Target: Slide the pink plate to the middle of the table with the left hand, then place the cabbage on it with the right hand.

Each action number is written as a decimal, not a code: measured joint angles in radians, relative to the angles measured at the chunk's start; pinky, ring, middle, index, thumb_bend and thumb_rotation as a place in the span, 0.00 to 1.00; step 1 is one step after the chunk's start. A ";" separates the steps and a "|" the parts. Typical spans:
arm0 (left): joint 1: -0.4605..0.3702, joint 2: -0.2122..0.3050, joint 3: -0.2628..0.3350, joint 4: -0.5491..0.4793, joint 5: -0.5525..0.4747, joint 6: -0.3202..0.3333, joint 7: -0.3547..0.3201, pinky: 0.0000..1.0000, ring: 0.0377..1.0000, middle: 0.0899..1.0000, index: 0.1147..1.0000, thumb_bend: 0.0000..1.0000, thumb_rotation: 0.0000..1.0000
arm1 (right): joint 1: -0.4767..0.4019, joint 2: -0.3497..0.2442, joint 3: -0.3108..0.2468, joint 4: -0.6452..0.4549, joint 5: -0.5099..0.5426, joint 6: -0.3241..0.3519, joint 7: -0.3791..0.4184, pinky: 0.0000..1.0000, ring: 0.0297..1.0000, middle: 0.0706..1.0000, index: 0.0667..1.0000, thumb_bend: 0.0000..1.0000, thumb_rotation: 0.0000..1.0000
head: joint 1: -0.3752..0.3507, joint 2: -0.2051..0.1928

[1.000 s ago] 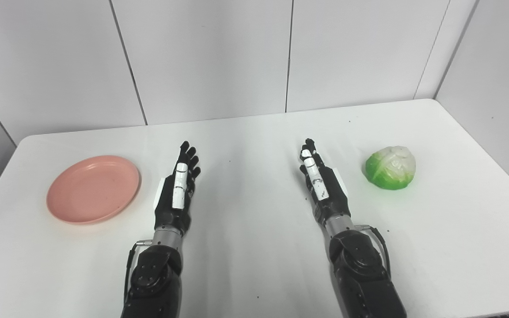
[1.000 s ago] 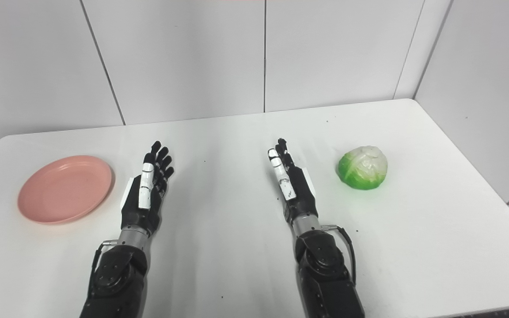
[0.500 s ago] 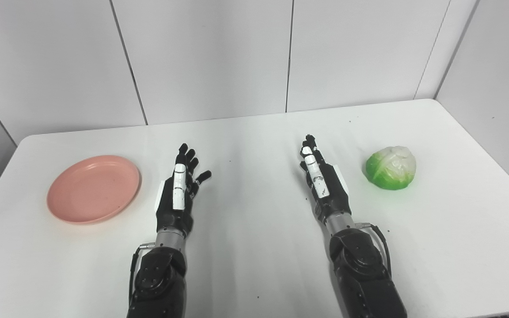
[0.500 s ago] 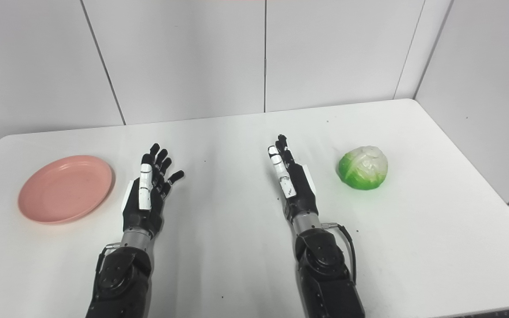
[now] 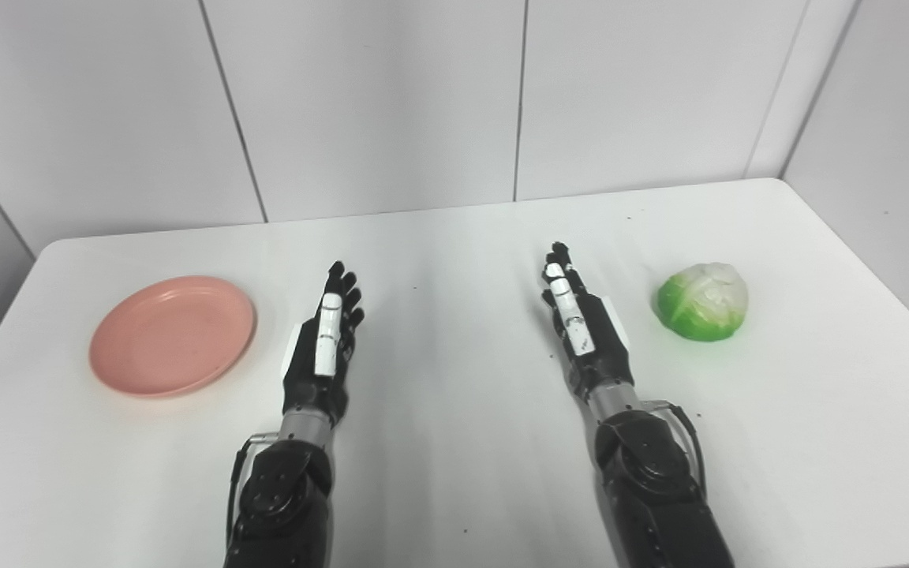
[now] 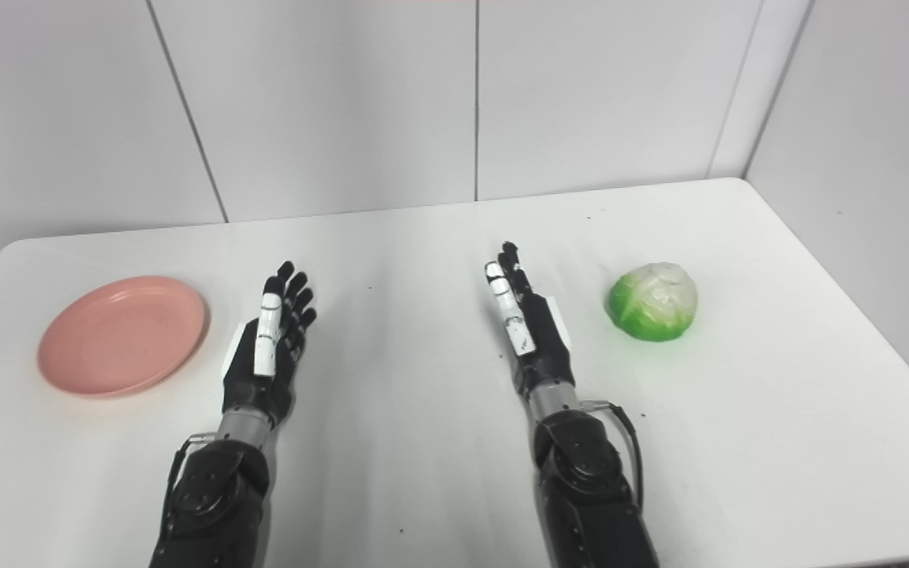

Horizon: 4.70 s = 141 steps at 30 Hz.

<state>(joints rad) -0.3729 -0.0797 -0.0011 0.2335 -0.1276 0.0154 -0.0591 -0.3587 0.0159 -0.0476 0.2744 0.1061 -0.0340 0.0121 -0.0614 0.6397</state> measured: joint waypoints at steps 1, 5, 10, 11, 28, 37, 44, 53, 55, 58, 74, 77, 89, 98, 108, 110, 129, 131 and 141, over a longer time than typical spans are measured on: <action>-0.010 0.004 0.000 -0.028 -0.004 0.022 -0.002 1.00 1.00 1.00 1.00 0.77 1.00 | 0.001 -0.003 -0.002 0.000 0.002 0.000 0.002 1.00 1.00 1.00 1.00 0.70 0.85 | 0.056 -0.018; -0.096 0.040 0.039 -0.041 -0.038 0.072 -0.005 1.00 1.00 1.00 1.00 0.80 1.00 | 0.004 -0.020 -0.008 0.000 0.014 0.000 0.020 1.00 1.00 1.00 1.00 0.71 0.83 | 0.171 -0.066; -0.195 0.098 0.103 -0.018 -0.041 0.116 0.019 0.94 0.96 0.95 0.96 0.86 1.00 | 0.016 -0.045 -0.018 0.004 0.028 0.000 0.030 1.00 1.00 1.00 1.00 0.69 0.89 | 0.224 -0.097; -0.206 0.107 0.115 -0.012 -0.041 0.123 0.022 0.91 0.94 0.93 0.94 0.87 1.00 | 0.017 -0.054 -0.017 0.003 0.028 0.000 0.036 1.00 1.00 1.00 1.00 0.67 0.88 | 0.241 -0.104; -0.236 0.334 0.263 0.214 -0.040 0.068 0.052 0.73 0.75 0.73 0.71 0.88 1.00 | -0.012 -0.068 -0.048 0.057 0.099 -0.058 0.094 1.00 1.00 1.00 1.00 0.68 0.86 | 0.313 -0.143; -0.240 0.404 0.288 0.290 -0.040 0.027 0.048 0.71 0.74 0.72 0.71 0.84 1.00 | -0.007 -0.081 -0.038 0.054 0.068 -0.075 0.097 1.00 1.00 1.00 1.00 0.64 0.90 | 0.339 -0.149; -0.240 0.441 0.309 0.399 -0.041 -0.045 0.046 0.72 0.74 0.72 0.70 0.85 1.00 | 0.014 -0.089 -0.040 0.025 0.069 -0.075 0.105 1.00 1.00 1.00 1.00 0.62 0.89 | 0.351 -0.149; -0.241 0.449 0.324 0.523 -0.040 -0.163 0.071 0.73 0.74 0.72 0.70 0.86 1.00 | 0.017 -0.090 -0.040 0.022 0.068 -0.075 0.105 1.00 1.00 1.00 1.00 0.60 0.89 | 0.354 -0.149; -0.241 0.448 0.323 0.542 -0.039 -0.172 0.085 0.72 0.73 0.72 0.70 0.85 1.00 | 0.017 -0.090 -0.040 0.022 0.067 -0.075 0.105 1.00 1.00 1.00 1.00 0.60 0.89 | 0.360 -0.146; -0.239 0.446 0.324 0.553 -0.040 -0.198 0.091 0.74 0.75 0.73 0.71 0.83 1.00 | 0.019 -0.091 -0.040 0.018 0.069 -0.075 0.105 1.00 1.00 1.00 1.00 0.61 0.88 | 0.362 -0.144; -0.239 0.428 0.285 0.676 -0.038 -0.281 0.089 0.83 0.81 0.78 0.76 0.84 1.00 | 0.039 -0.093 -0.040 -0.012 0.069 -0.070 0.102 1.00 1.00 1.00 1.00 0.59 0.90 | 0.368 -0.132; -0.242 0.427 0.271 0.696 -0.035 -0.307 0.089 0.83 0.82 0.80 0.77 0.82 1.00 | 0.040 -0.093 -0.042 -0.014 0.070 -0.067 0.102 1.00 1.00 1.00 1.00 0.60 0.88 | 0.368 -0.132; -0.262 0.423 0.232 0.769 -0.039 -0.377 0.086 0.83 0.82 0.80 0.79 0.81 1.00 | 0.043 -0.092 -0.049 -0.021 0.084 -0.051 0.090 1.00 1.00 1.00 1.00 0.61 0.86 | 0.371 -0.112; -0.262 0.365 0.196 0.691 -0.038 -0.321 0.087 0.86 0.83 0.81 0.78 0.82 1.00 | 0.043 -0.088 -0.049 -0.021 0.070 -0.047 0.066 1.00 1.00 1.00 1.00 0.59 0.85 | 0.364 -0.109; -0.259 0.259 0.170 0.594 -0.040 -0.257 0.061 0.88 0.85 0.82 0.81 0.84 1.00 | 0.052 -0.071 -0.042 -0.044 0.068 -0.018 0.047 1.00 1.00 1.00 1.00 0.63 0.85 | 0.330 -0.092; -0.250 0.234 0.155 0.550 -0.036 -0.228 0.062 0.89 0.85 0.82 0.81 0.84 1.00 | 0.053 -0.071 -0.038 -0.044 0.068 -0.014 0.050 1.00 1.00 1.00 1.00 0.63 0.85 | 0.330 -0.092; -0.190 0.068 0.102 0.443 -0.044 -0.219 -0.001 0.98 0.90 0.87 0.85 0.75 1.00 | 0.029 -0.022 -0.021 -0.014 0.029 -0.015 0.019 1.00 1.00 1.00 1.00 0.67 0.82 | 0.018 -0.037; -0.187 0.054 0.092 0.437 -0.040 -0.220 -0.001 0.97 0.90 0.87 0.86 0.73 1.00 | 0.025 -0.018 -0.008 -0.009 0.016 -0.015 0.018 1.00 1.00 1.00 1.00 0.65 0.85 | -0.043 -0.031; -0.174 0.027 0.064 0.422 -0.010 -0.245 0.019 0.91 0.91 0.90 0.89 0.75 1.00 | -0.010 0.011 -0.002 0.041 -0.002 -0.020 -0.002 1.00 1.00 1.00 1.00 0.60 0.82 | -0.159 -0.028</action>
<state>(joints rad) -0.5467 -0.0525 0.0631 0.6557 -0.1372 -0.2299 -0.0401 -0.3684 0.0274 -0.0493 0.3152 0.1043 -0.0536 0.0096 -0.2208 0.6120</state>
